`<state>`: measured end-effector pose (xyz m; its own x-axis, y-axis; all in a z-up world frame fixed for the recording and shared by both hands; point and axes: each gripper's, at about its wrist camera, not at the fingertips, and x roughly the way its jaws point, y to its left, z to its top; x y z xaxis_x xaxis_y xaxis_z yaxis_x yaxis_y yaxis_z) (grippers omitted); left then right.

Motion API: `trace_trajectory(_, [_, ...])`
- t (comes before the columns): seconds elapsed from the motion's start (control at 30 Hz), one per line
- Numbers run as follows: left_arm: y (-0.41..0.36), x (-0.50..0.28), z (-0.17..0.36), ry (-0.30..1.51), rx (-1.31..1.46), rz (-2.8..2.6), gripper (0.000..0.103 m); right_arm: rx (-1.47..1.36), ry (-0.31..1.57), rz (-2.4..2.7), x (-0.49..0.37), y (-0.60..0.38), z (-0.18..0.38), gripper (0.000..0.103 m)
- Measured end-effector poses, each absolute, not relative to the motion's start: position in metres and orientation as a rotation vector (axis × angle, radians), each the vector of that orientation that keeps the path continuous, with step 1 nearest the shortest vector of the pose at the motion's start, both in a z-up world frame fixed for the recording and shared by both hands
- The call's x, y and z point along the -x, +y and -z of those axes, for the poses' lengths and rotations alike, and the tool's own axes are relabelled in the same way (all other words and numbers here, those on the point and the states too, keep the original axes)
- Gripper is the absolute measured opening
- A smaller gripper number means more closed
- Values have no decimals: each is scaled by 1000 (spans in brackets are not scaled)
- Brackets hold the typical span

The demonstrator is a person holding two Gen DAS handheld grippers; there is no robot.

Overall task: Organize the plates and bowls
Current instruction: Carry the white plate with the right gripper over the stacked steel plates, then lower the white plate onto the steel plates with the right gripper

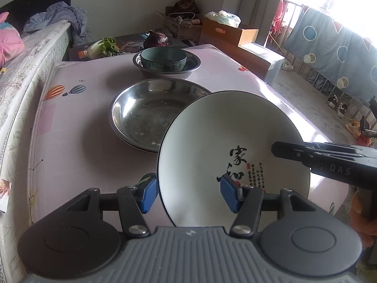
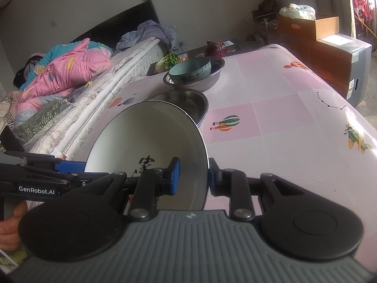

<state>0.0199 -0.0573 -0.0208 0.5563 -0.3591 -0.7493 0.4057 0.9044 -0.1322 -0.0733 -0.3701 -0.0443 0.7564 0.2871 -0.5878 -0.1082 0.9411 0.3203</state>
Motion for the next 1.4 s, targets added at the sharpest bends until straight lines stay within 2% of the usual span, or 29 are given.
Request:
trace_trajectory(0.73, [-36, -108, 19, 884, -27, 360, 58, -348, 745, -275, -52, -344, 52, 25])
trace_trajectory(1.4, [-34, -152, 34, 935, 17, 362, 58, -406, 852, -250, -110, -346, 70, 24])
